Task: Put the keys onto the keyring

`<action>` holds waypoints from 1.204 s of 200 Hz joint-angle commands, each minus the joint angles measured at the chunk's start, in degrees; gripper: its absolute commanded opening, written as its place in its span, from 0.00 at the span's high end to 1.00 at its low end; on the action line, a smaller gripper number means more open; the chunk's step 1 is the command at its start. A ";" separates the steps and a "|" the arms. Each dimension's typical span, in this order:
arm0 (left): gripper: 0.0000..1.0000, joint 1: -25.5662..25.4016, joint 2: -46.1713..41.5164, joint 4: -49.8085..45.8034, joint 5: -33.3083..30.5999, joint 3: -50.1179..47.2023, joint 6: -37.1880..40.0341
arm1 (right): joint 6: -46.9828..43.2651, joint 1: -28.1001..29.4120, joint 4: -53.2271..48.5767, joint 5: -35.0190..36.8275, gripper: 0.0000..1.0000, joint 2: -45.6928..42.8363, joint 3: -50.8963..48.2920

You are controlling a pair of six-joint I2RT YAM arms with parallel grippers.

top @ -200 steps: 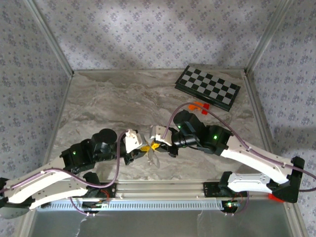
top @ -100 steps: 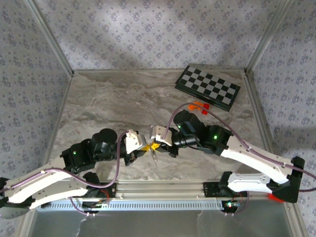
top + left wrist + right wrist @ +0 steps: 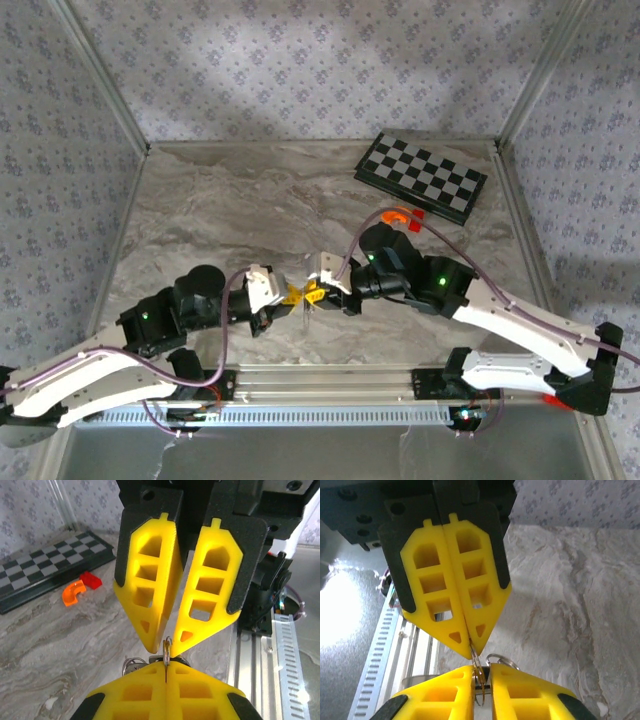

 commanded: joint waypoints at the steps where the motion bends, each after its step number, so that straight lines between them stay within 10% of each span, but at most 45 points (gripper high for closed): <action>1: 1.00 -0.07 -1.90 6.75 2.02 -0.80 -0.84 | 2.91 -0.88 4.84 -2.01 0.82 -1.56 -1.32; 110: 1.00 -0.07 -3.13 9.57 4.00 -2.48 -1.35 | 5.23 -2.68 7.19 -8.05 0.79 -1.58 -2.70; 164: 1.00 -0.07 -3.07 8.90 3.29 -2.36 -1.13 | 3.07 -2.95 4.96 -7.81 1.00 -1.49 -2.30; 241: 0.87 -0.07 3.15 -4.32 -0.51 4.75 1.14 | -3.40 -0.30 -5.86 -2.30 1.00 1.89 4.51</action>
